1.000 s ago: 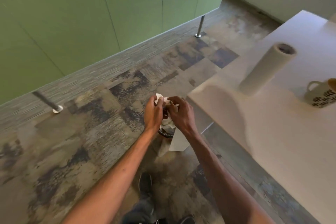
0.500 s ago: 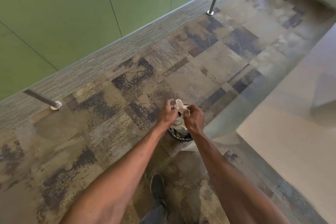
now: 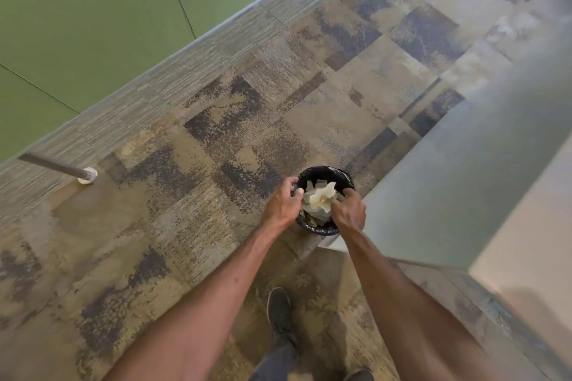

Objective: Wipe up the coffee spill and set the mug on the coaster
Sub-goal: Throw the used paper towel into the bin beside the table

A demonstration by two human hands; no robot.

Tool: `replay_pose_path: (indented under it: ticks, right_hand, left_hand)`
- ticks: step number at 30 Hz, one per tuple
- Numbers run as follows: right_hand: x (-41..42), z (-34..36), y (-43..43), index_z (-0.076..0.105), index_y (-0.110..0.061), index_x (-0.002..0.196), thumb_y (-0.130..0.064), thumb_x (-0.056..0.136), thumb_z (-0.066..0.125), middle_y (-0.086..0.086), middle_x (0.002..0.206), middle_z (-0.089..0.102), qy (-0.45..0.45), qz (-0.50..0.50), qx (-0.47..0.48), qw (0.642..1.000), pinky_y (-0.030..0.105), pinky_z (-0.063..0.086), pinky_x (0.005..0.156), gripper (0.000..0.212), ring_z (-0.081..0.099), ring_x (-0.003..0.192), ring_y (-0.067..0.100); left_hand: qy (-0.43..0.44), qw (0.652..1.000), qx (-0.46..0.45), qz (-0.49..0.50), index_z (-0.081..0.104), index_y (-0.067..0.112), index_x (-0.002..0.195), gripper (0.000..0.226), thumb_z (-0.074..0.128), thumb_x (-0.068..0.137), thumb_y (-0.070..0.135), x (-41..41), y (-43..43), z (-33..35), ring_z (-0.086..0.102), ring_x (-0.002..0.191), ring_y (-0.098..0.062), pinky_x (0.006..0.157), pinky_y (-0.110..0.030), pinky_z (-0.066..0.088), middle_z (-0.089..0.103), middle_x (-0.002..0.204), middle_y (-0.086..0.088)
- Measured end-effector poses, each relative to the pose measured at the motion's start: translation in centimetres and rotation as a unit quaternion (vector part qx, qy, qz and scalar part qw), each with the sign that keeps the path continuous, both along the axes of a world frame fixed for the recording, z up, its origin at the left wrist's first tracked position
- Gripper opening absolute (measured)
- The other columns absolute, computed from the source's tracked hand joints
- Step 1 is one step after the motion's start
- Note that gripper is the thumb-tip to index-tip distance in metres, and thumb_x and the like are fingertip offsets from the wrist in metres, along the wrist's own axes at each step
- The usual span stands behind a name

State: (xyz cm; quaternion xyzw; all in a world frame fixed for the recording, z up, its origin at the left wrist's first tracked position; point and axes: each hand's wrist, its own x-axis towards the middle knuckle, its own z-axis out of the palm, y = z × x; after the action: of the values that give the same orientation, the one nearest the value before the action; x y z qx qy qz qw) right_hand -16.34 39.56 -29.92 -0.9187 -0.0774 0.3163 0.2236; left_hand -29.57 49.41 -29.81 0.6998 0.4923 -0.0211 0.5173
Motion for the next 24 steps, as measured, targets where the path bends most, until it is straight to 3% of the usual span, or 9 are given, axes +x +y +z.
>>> replay_pose_path:
  ticks: [4,7,10,12,14,19,21,24]
  right_hand:
    - [-1.7,0.4,-1.2,0.069,-0.021,0.133,-0.02,0.103,0.066,0.007,0.126,0.075,-0.026,0.071,-0.015,0.997,0.034,0.049,0.079,0.03,0.06,0.094,0.023]
    - [-2.7,1.9,-1.5,0.071,-0.021,0.128,-0.033,0.102,0.07,0.003,0.123,0.074,-0.061,0.142,-0.019,0.988,0.033,0.049,0.075,0.029,0.058,0.091,0.02]
    - [-3.4,4.0,-1.4,0.069,-0.018,0.137,-0.031,0.103,0.068,0.005,0.135,0.071,-0.141,0.237,-0.029,0.961,0.042,0.057,0.093,0.037,0.069,0.113,0.025]
    - [-3.6,5.4,-1.2,0.064,-0.017,0.146,-0.028,0.103,0.067,0.005,0.15,0.065,-0.192,0.293,-0.027,0.936,0.044,0.048,0.115,0.044,0.061,0.136,0.025]
    - [-3.8,7.0,-1.1,0.057,-0.016,0.152,-0.028,0.103,0.065,0.006,0.159,0.056,-0.222,0.332,-0.023,0.916,0.044,0.035,0.127,0.051,0.049,0.149,0.025]
    - [-4.3,11.8,-2.1,0.03,-0.013,0.17,-0.015,0.109,0.049,0.014,0.18,0.021,-0.258,0.363,0.016,0.895,0.049,0.014,0.138,0.064,0.015,0.169,0.03]
    - [-4.5,14.1,-3.1,0.016,-0.011,0.173,-0.019,0.113,0.042,0.014,0.182,0.005,-0.281,0.37,0.036,0.885,0.048,0.007,0.139,0.066,0.0,0.17,0.029]
    - [-4.6,17.8,-4.5,0.006,-0.01,0.174,-0.03,0.118,0.028,0.011,0.182,-0.006,-0.308,0.367,0.069,0.875,0.046,0.002,0.139,0.063,-0.009,0.169,0.025]
  left_hand:
    - [0.01,0.999,0.011,-0.033,0.045,0.024,0.161,0.045,0.035,0.118,0.036,0.1,-0.5,0.9,0.067,0.128,-0.038,0.101,-0.054,0.058,0.06,0.154,-0.015]
    - [0.017,0.997,0.037,-0.064,0.048,0.026,0.161,0.046,0.031,0.119,0.036,0.0,-1.2,1.9,0.06,0.138,-0.03,0.114,-0.05,0.05,0.055,0.159,-0.011]
    - [0.024,0.993,0.083,-0.078,0.044,0.026,0.164,0.049,0.03,0.119,0.039,-0.4,-2.2,3.4,0.046,0.153,-0.026,0.123,-0.048,0.04,0.047,0.168,-0.007]
    - [0.026,0.991,0.112,-0.068,0.038,0.026,0.168,0.054,0.027,0.119,0.044,-0.7,-2.7,4.7,0.036,0.16,-0.025,0.127,-0.049,0.036,0.04,0.173,-0.004]
    - [0.016,0.992,0.115,-0.041,0.033,0.023,0.17,0.058,0.024,0.118,0.047,-0.8,-3.0,6.2,0.031,0.163,-0.024,0.131,-0.05,0.032,0.034,0.176,-0.004]
    - [-0.012,0.99,0.142,-0.002,0.032,0.014,0.17,0.061,0.02,0.119,0.044,-1.2,-4.1,10.7,0.03,0.165,-0.025,0.136,-0.048,0.023,0.034,0.176,-0.009]
    - [-0.004,0.979,0.204,-0.017,0.031,0.013,0.17,0.059,0.02,0.119,0.042,-1.4,-4.7,12.6,0.023,0.167,-0.024,0.138,-0.044,0.013,0.031,0.178,-0.009]
    - [0.018,0.955,0.293,-0.037,0.025,0.011,0.172,0.061,0.016,0.119,0.041,-1.6,-5.5,15.6,0.012,0.169,-0.023,0.139,-0.042,0.006,0.022,0.18,-0.01]
